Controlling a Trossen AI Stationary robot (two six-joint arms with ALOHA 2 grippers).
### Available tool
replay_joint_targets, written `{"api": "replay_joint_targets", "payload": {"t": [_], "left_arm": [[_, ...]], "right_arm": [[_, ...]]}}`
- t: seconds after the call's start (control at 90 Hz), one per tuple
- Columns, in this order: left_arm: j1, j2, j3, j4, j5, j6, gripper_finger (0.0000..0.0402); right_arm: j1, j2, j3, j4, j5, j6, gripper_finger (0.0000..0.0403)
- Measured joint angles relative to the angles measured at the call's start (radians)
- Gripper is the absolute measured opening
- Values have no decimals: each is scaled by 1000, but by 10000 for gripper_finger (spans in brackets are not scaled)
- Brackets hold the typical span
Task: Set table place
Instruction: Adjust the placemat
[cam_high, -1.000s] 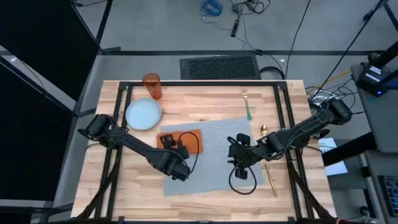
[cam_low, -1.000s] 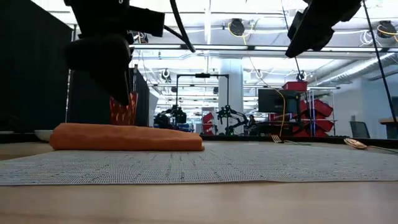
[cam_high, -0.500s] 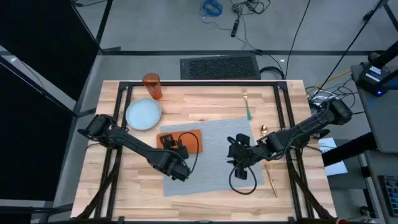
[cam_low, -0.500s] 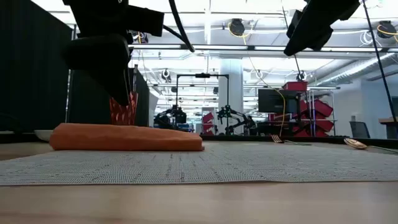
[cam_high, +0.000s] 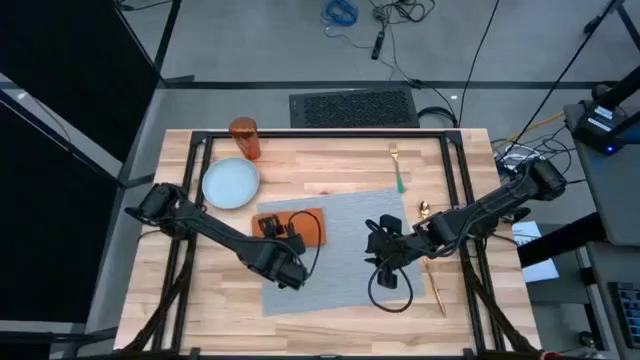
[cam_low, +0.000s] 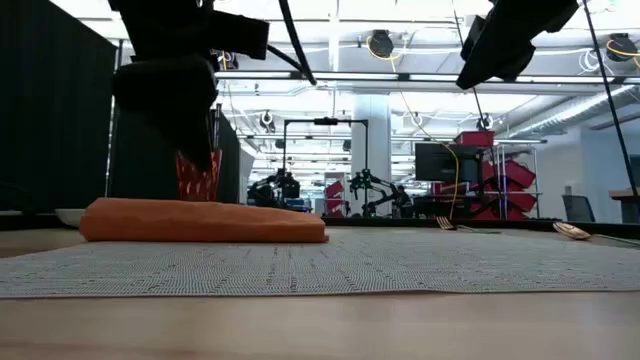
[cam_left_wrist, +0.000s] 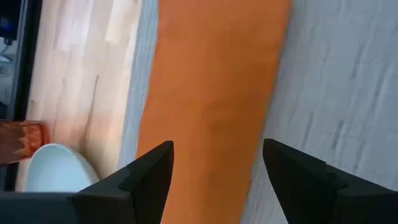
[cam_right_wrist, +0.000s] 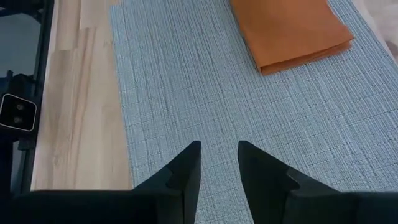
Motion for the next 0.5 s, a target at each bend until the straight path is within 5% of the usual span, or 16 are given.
{"api": "replay_joint_targets", "payload": {"t": [0.289, 0.5], "left_arm": [[0, 0, 0, 126, -1, 0, 233], [0, 0, 0, 221, -2, -1, 233]], "right_arm": [[0, 0, 0, 0, 0, 2, 94], [0, 0, 0, 2, -4, 273, 94]]}}
